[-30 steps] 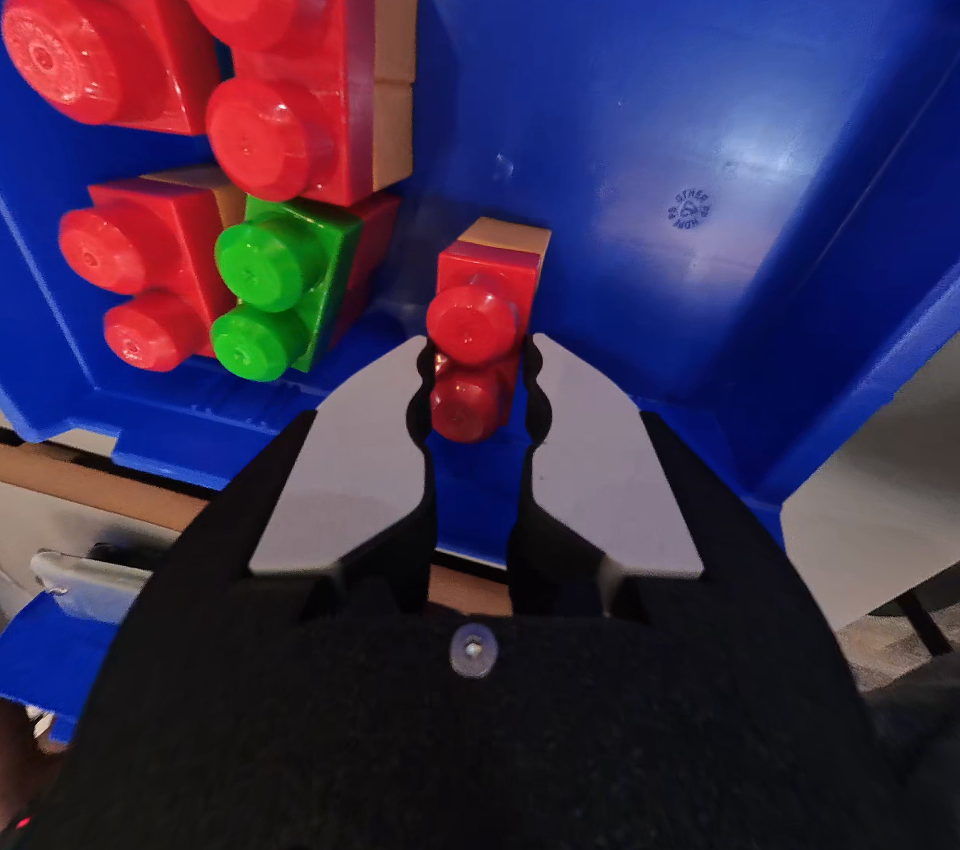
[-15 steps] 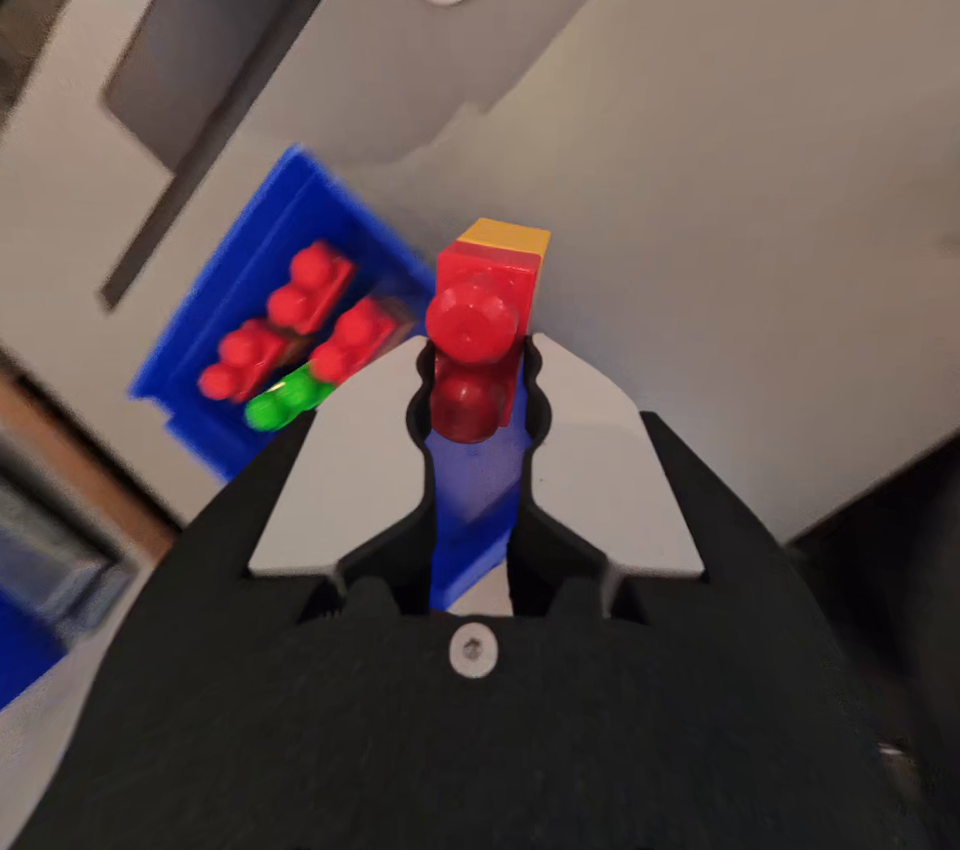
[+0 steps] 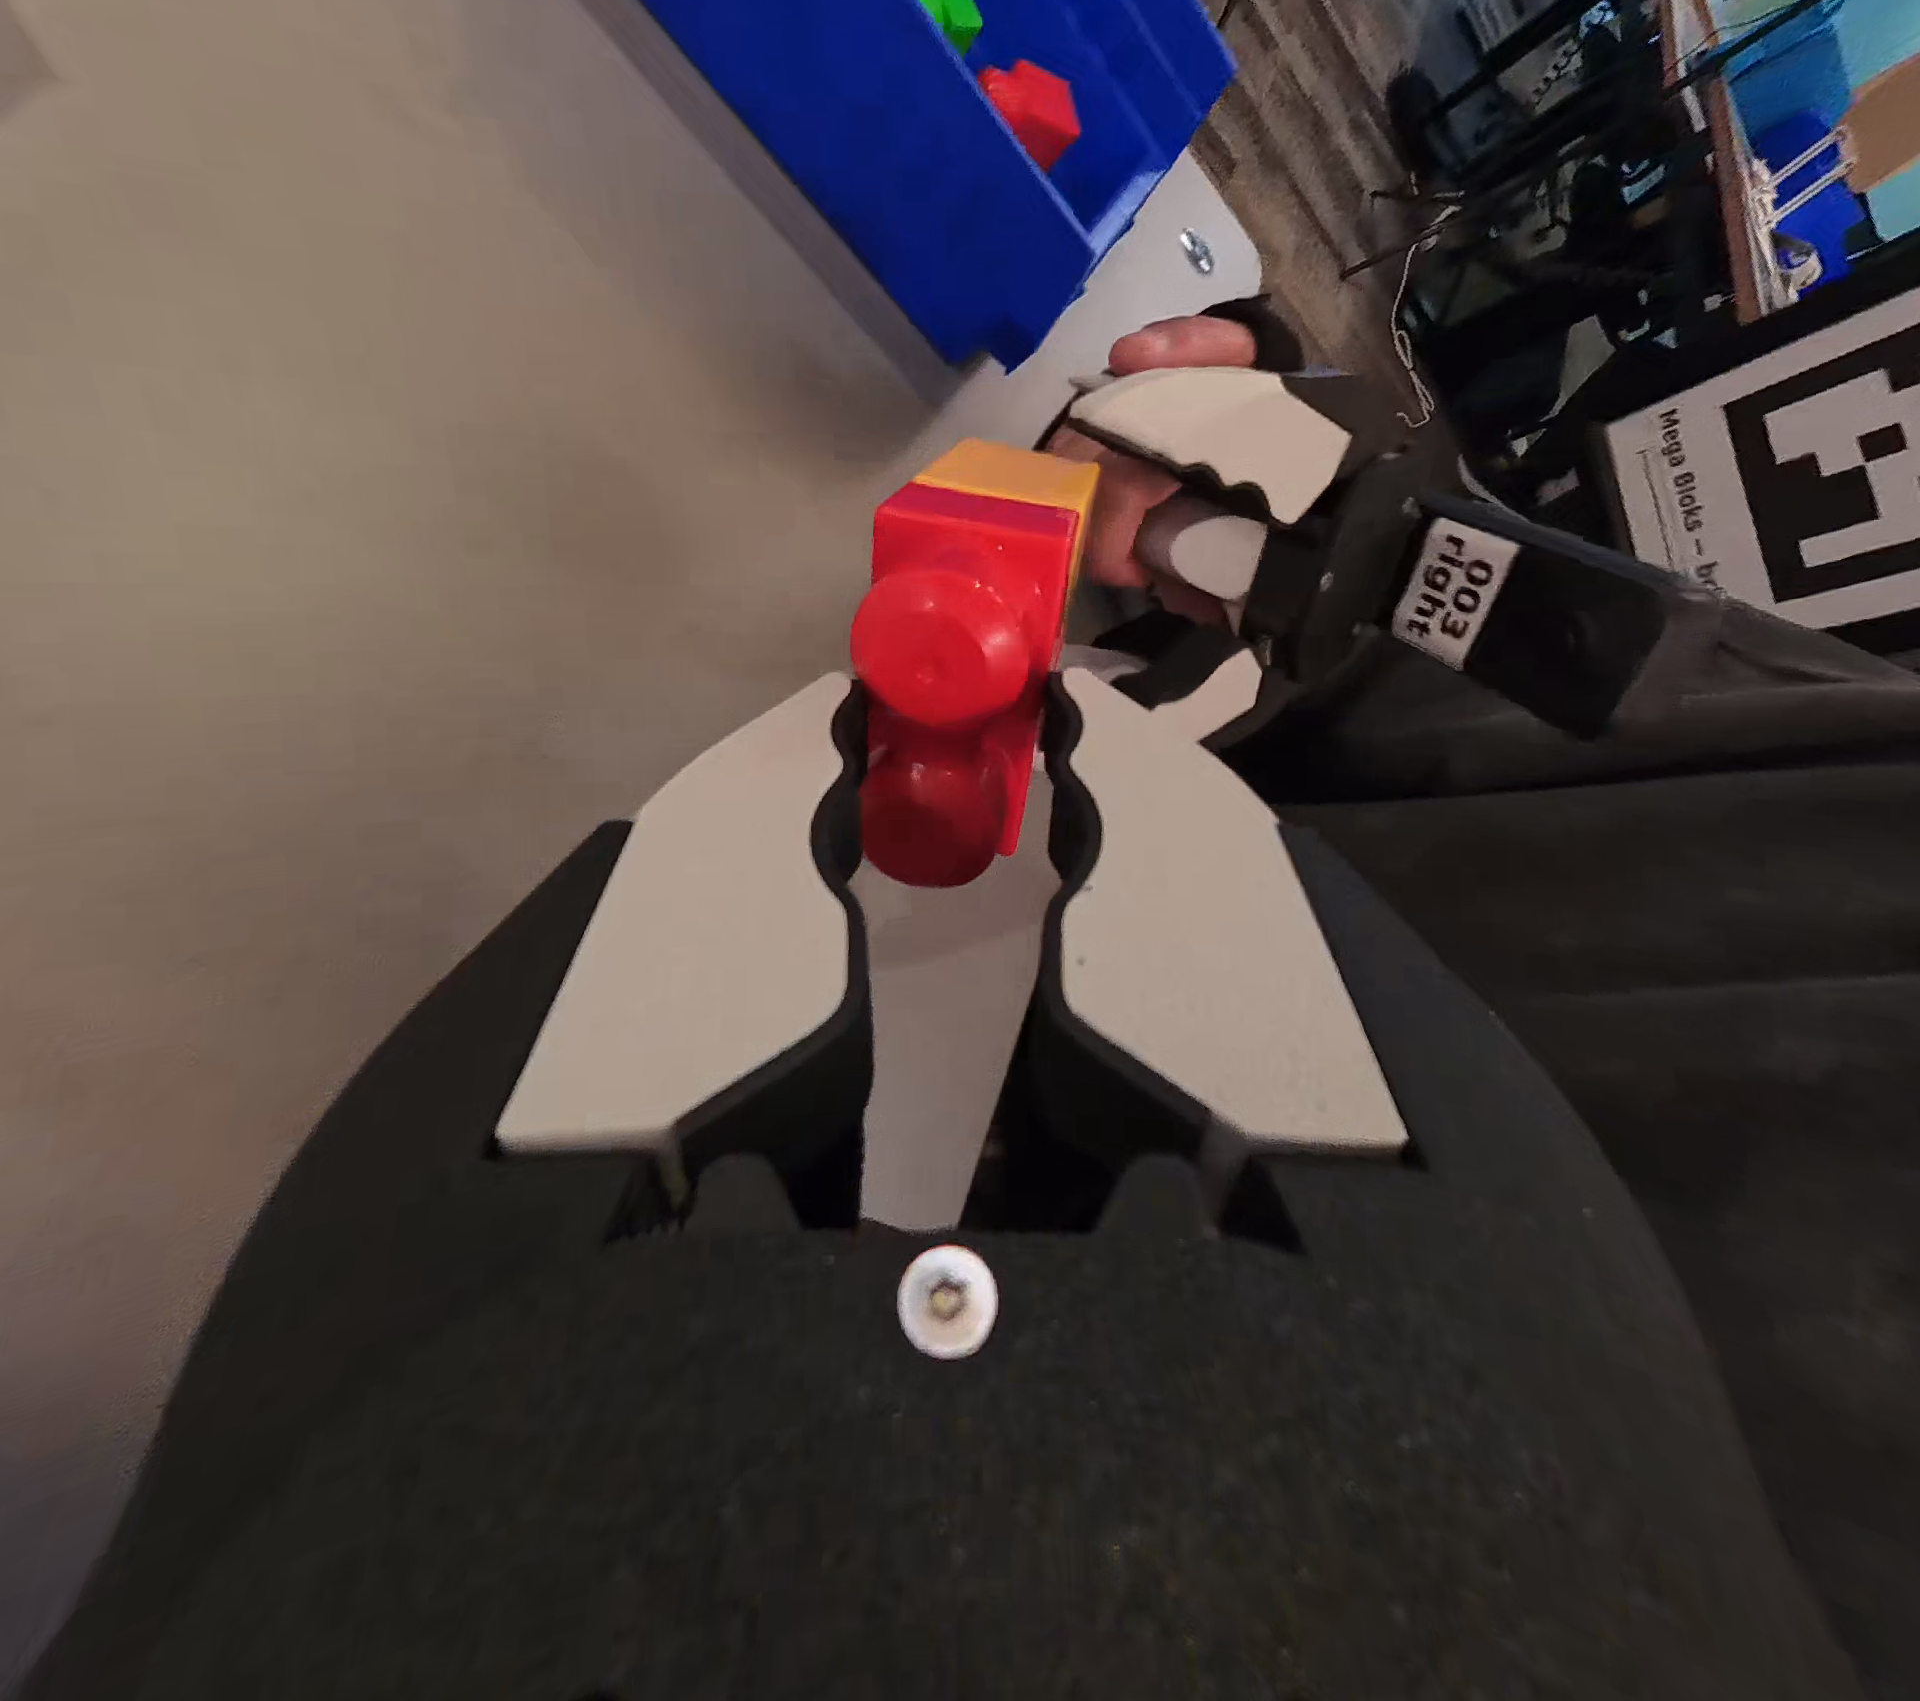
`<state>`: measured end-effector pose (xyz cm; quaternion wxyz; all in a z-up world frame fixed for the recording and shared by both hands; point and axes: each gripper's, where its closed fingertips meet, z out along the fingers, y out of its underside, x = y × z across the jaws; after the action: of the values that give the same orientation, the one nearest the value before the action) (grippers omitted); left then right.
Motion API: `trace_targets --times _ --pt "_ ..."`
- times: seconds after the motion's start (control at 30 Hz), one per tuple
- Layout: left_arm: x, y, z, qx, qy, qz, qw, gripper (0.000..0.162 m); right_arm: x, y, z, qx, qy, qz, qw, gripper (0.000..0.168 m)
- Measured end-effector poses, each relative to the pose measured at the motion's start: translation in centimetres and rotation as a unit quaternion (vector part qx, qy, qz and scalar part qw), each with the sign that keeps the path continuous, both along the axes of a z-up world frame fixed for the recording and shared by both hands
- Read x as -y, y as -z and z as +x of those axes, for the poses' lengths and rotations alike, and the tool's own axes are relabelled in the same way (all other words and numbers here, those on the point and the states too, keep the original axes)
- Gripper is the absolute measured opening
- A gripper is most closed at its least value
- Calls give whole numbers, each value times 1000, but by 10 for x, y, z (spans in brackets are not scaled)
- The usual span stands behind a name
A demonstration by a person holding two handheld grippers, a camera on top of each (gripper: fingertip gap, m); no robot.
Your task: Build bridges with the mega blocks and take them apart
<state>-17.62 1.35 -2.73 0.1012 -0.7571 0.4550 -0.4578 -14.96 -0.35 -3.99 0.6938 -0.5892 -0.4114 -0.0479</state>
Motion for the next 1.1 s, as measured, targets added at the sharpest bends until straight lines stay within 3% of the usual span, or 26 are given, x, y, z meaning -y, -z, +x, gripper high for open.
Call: trace_targets --times 0.17,0.37,0.57,0.73,0.77,0.83,0.9,0.93,1.0,1.1 --pt "-2 25 13 -45 -17 7 999 32 -22 35 1 50 48 -65 995 87" --pt "-6 44 19 -104 -31 49 993 31 -40 63 8 93 89 -113 985 84" --pt "-3 42 18 -123 -16 82 989 30 -41 66 12 99 91 -121 983 83" --pt "0 41 9 -124 -4 82 989 12 -38 79 12 109 77 -148 980 83" --pt "-2 38 6 -119 -5 90 989 0 -39 84 15 122 85 -150 977 83" --pt "0 30 0 -104 4 71 992 0 -40 98 20 150 93 -147 973 82" --pt "-11 29 -4 -99 -31 74 992 0 -38 98 17 127 87 -152 976 82" --pt "-13 30 -4 -96 -37 74 992 4 -39 94 16 124 88 -143 978 82" --pt "-6 39 -2 -101 -26 53 993 48 -39 84 13 114 89 -133 981 82" --pt "5 54 5 -114 -6 54 992 65 -37 79 10 107 90 -129 982 82"
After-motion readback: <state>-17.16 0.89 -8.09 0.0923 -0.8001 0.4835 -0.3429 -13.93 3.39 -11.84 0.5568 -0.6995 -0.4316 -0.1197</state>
